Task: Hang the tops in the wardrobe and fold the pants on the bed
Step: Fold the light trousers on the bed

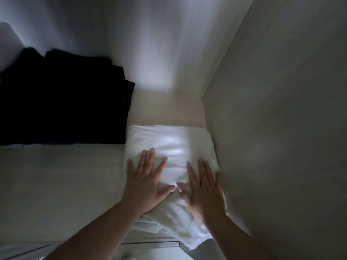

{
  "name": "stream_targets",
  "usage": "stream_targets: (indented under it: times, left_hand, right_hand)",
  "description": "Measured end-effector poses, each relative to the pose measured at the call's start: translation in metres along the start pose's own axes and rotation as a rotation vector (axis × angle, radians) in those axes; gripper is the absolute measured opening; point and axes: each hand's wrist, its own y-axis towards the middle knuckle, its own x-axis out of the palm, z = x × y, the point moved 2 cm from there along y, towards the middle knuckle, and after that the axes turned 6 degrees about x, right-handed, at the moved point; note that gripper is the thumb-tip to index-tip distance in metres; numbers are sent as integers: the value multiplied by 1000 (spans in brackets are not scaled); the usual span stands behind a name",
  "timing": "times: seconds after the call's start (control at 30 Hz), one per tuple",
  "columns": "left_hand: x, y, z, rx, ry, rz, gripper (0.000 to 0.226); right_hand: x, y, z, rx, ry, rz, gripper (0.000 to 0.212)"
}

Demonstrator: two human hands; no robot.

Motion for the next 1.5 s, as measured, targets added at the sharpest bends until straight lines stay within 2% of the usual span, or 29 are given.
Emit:
stream_targets:
  times: [0.17,0.43,0.73,1.2,1.27,1.4,1.5]
  left_hand:
    - [3,36,-18,6,1,14,89]
    - [-1,134,-59,-23,32,3,91]
    - [-10,210,-85,-36,42,10,95]
    - [-15,219,-85,-30,28,-13,93]
    - [-20,217,-84,-47,4,-43,88]
    - [-37,182,-69,-94,-159,-35,69]
    - [-59,135,-63,-137,-476,-38,47]
  right_hand:
    - [7,34,-1,5,20,72,74]
    - [-6,134,-6,-11,43,162,74]
    - [-10,215,-3,-10,-33,141,78]
    - [-10,225,-4,-2,-13,185,67]
    - [-12,225,-9,35,4,121,66]
    - [-28,209,-19,126,155,36,58]
    - [-42,176,-31,107,503,5,44]
